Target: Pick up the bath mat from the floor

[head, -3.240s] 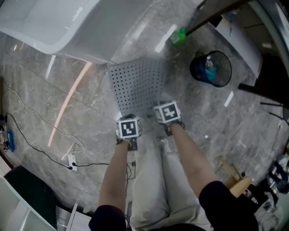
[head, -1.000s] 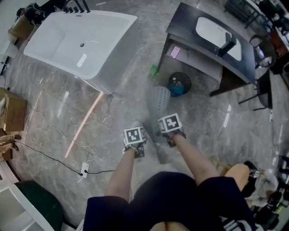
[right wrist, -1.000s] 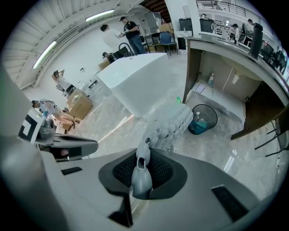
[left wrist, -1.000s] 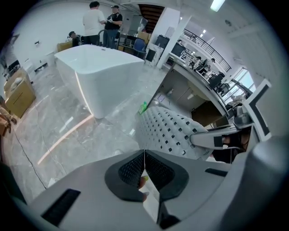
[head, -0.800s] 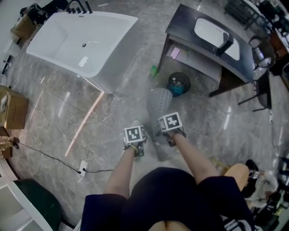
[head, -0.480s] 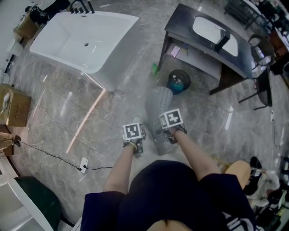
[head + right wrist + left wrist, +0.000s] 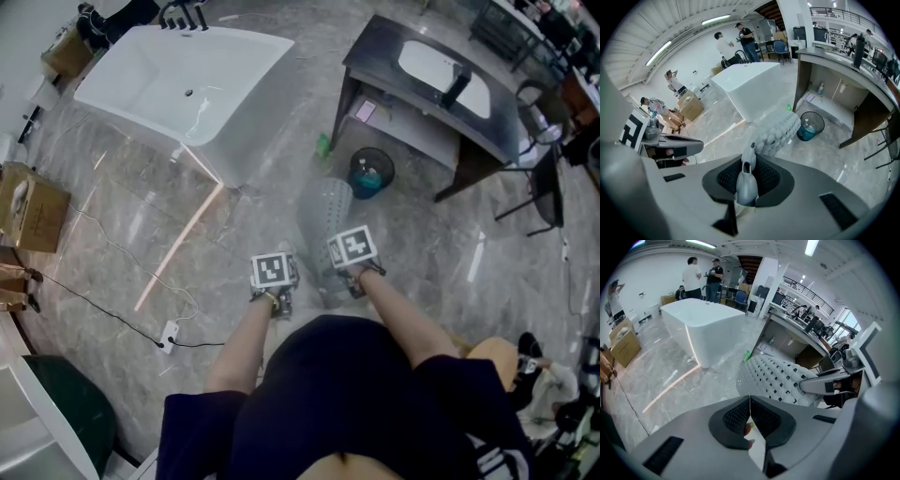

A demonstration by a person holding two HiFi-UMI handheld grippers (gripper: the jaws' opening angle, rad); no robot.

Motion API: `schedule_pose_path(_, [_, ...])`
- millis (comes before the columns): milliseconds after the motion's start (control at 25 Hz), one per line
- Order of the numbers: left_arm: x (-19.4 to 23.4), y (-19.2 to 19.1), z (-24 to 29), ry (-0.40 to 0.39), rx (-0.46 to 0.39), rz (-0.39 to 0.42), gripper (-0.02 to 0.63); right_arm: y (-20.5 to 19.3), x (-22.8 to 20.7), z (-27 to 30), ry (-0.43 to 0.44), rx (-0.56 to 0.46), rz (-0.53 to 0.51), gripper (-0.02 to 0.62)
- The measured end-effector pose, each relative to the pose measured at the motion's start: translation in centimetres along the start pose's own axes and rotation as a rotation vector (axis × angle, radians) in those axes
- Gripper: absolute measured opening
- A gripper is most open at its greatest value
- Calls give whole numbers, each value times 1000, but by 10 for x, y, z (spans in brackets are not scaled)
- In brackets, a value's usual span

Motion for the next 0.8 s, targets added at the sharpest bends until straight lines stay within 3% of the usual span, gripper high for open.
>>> schedule_pose_path(280, [-8,-25,-10,-16,27,-53,2,-11,1,-7,11,-27,-10,52])
schedule_pose_path(400, [-17,-52,-11,-59,136,-108,2,-16,0,-7,10,-40,-9,52])
schedule_pose_path(440, [-16,-49,-12,-53,113,-102,2,-17,0,-7,14,-41,-9,52])
schedule_pose_path(520, [-8,-31,-13,-7,-11,-49,2,-19,1,-7,26,-40,-5,52])
schedule_pose_path(600, [-5,-28,-14,12,-41,-37,2,-20,0,-8,30,-45,1,52])
schedule_pose_path(800, [-18,-53,-11,-60,87,-109,3,-24,-1,-11,28,-53,5,52])
Point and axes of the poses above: the fingertips, and each gripper's own axes: z forward along the fingers, x to its left, y out of its top, the point moved 5 cm from there along -z, backward along the fingers, and after that the axes turned 9 degrees about x, right-handed, at the moved point
